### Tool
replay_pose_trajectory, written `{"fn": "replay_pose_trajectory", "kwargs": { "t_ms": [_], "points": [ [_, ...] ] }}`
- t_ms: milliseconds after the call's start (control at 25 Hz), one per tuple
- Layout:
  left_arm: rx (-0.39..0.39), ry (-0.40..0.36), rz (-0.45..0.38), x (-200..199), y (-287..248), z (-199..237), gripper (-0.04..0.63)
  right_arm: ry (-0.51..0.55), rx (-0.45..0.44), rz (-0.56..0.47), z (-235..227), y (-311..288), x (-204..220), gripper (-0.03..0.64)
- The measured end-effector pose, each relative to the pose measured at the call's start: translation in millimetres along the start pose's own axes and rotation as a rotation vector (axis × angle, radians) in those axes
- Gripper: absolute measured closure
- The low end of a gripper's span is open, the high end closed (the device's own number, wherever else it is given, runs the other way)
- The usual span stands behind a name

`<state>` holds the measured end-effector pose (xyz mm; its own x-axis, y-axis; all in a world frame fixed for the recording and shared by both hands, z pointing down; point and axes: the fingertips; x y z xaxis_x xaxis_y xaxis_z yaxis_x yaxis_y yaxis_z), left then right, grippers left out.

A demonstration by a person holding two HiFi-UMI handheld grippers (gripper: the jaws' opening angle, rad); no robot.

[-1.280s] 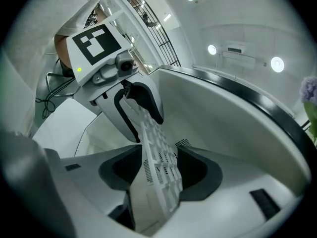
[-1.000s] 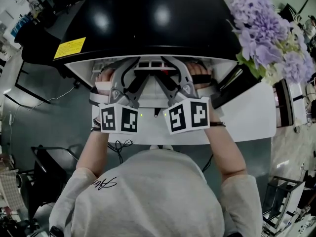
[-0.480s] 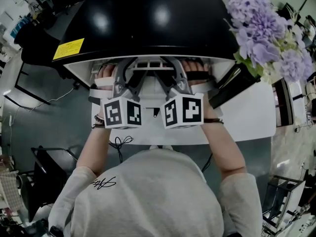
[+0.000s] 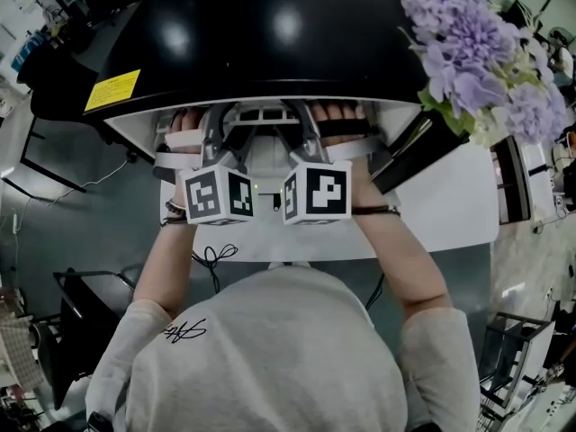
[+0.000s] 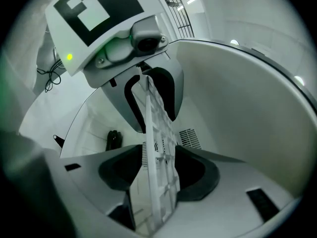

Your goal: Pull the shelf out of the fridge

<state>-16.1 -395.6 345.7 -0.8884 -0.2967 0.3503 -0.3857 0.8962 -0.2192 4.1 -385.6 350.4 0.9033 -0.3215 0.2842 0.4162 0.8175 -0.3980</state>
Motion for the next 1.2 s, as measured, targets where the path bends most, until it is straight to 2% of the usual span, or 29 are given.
{"fn": "replay_pose_trajectory", "kwargs": {
  "t_ms": [160,320,480,680,880,1200],
  "points": [
    [0.003,-0.041,0.016,2,-3,-3,0.388,0.003,0.0,0.055,-1,-5,5,0.416],
    [-0.018,-0.05,0.015,2,-3,-2,0.391,0.013,-0.004,0.086,0,-9,8,0.42],
    [-0.039,-0.095,0.031,4,-5,-1,0.492,0.007,0.031,0.091,-5,-8,9,0.469],
    [-0.069,-0.1,0.024,4,-4,3,0.532,0.033,0.084,0.096,-9,-8,8,0.508],
    [-0.099,-0.132,0.016,4,-5,3,0.541,0.047,0.13,0.096,-13,-7,8,0.549],
    [-0.094,-0.129,0.012,4,-4,3,0.542,0.037,0.137,0.099,-13,-7,8,0.554]
  ]
}}
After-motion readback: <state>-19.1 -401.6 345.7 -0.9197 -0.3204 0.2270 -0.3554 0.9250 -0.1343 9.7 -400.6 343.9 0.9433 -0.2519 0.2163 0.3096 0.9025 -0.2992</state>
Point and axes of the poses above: the fingertips, and each gripper's own axes: y backward along the fingers, z to its left, x out of its underside, and after that the axes turned 4 degrees about -x, right-handed
